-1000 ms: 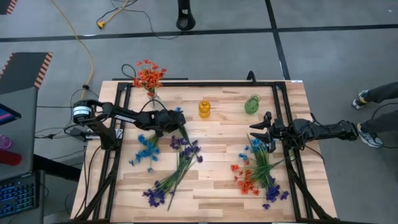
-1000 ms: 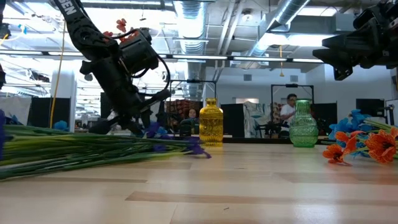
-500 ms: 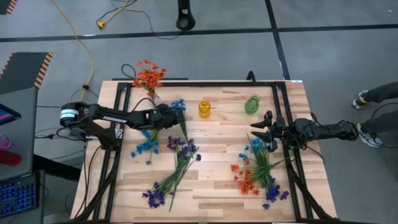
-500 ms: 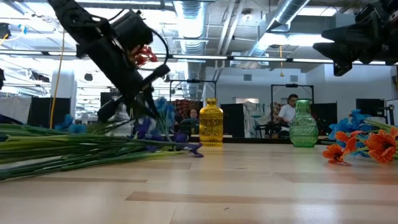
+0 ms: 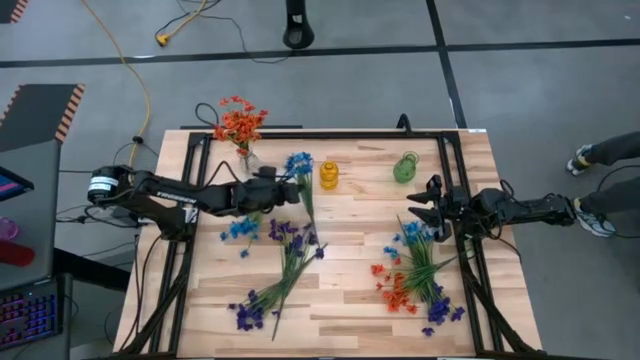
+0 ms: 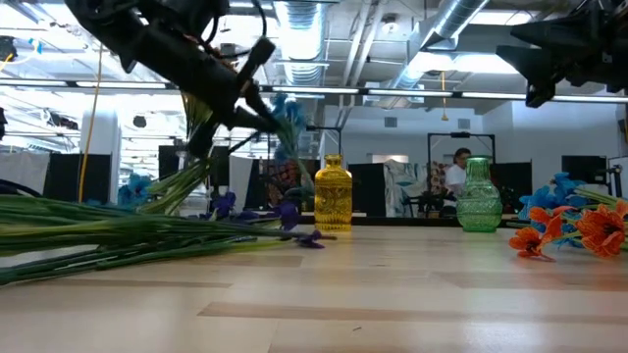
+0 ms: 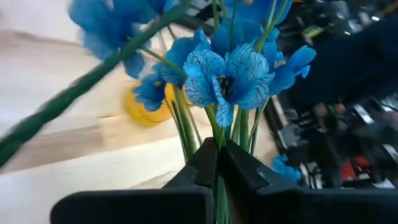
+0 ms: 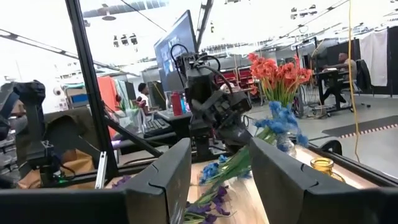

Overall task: Sort flowers into vase by color
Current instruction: Put the top blue flower into the green vase

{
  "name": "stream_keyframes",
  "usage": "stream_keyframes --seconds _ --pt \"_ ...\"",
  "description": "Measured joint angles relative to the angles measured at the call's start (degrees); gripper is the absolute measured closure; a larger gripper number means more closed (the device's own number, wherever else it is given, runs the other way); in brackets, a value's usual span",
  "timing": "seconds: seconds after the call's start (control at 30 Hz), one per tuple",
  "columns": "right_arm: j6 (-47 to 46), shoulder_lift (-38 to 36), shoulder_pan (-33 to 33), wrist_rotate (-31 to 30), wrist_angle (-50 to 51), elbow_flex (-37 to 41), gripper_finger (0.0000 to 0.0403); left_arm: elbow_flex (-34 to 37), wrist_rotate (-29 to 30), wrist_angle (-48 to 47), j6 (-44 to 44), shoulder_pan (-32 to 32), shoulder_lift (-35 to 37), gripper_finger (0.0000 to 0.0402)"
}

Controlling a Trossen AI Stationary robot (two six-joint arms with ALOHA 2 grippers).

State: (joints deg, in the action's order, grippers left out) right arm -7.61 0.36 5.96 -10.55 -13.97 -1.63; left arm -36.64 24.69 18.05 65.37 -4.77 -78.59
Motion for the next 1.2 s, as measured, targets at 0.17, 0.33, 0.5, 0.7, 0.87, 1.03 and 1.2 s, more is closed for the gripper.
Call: stream_keyframes --seconds 0.17,0.33,0.5,0.7,0.87,1.03,1.2 --pt "-0.5 0.8 0.0 0.0 -2.4 0.0 0.0212 0.0 0.2 6.4 -7.2 1.7 0.0 0.0401" --pt "-0.5 4.5 0.0 0.0 -5.8 0.0 0.0210 0.0 1.3 13.1 -14.5 2.7 0.0 0.0401" --pt "-0.5 9.9 0.0 0.0 -10.9 0.0 0.0195 0.0 1.3 17.4 -18.1 3.3 0.0 0.0401" --pt "-0.5 15.3 0.0 0.0 -19.7 0.0 0.0152 0.0 1.3 19.5 -21.8 4.3 0.0 0.0401" --pt "-0.7 19.9 -1.0 0.0 -21.9 -0.8 0.0118 0.0 1.2 23.0 -26.9 5.2 -0.1 0.0401" --pt "-1.1 27.0 -3.2 0.0 -21.8 -5.7 0.0111 -0.1 1.1 25.8 -35.0 5.9 -0.2 0.0401" --pt "-1.0 35.5 -5.4 0.4 -17.5 -12.4 0.0111 -0.1 0.3 26.7 -40.5 6.0 -0.2 0.0401"
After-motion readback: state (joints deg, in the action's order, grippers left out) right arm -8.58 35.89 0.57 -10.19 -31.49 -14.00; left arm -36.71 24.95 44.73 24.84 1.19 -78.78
